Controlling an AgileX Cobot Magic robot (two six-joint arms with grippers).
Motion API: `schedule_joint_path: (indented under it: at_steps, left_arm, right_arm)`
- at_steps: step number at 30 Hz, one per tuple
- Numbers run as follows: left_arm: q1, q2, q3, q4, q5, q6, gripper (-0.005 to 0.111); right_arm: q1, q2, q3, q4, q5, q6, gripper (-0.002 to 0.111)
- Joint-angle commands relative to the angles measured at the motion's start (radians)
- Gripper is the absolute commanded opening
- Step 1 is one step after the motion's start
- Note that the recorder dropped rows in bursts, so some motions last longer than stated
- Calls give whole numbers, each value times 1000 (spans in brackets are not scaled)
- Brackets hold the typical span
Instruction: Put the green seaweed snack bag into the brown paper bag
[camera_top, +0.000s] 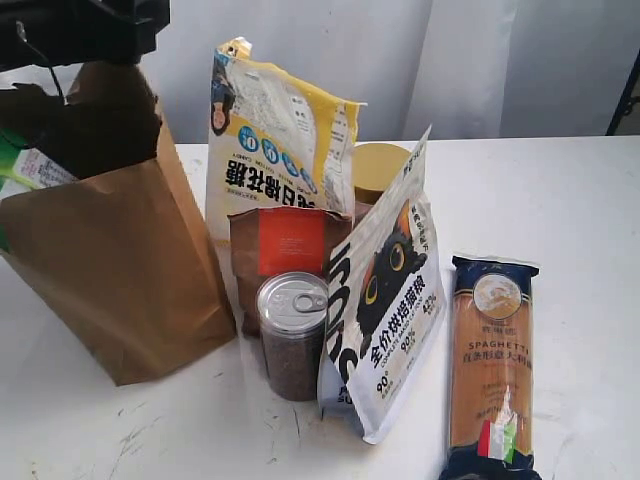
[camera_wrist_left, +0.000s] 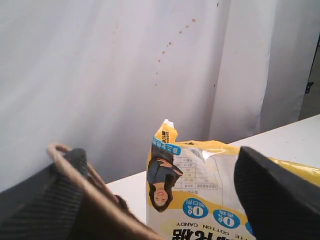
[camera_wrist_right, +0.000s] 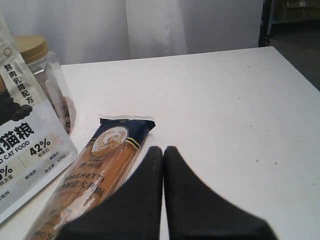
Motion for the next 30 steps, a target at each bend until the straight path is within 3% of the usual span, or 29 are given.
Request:
schedule_joint_path:
  at_steps: [1,4,6,12,20,25,30]
  left_arm:
    - [2,-57,5,3,3,8,75]
    - [2,-99,5,-2,20,-1,74]
    - [2,-134,14,-4,16,-28,65]
    - [-1,-250,107,-4,15,-153,0]
    - [-1,-415,214,10,107,-139,1]
    - [-1,-504,224,16,58,-120,1]
    - [-1,-563,224,78,163,-119,1]
  right_arm:
    - [-6,-7,2,2,-4,-3,0]
    - [-6,-7,2,2,-4,-3,0]
    - [-6,-7,2,2,-4,-3,0]
    - [-6,-7,2,2,-4,-3,0]
    - [-6,-7,2,2,-4,-3,0]
    - [-6,-7,2,2,-4,-3,0]
    - [-6,-7,2,2,-4,-3,0]
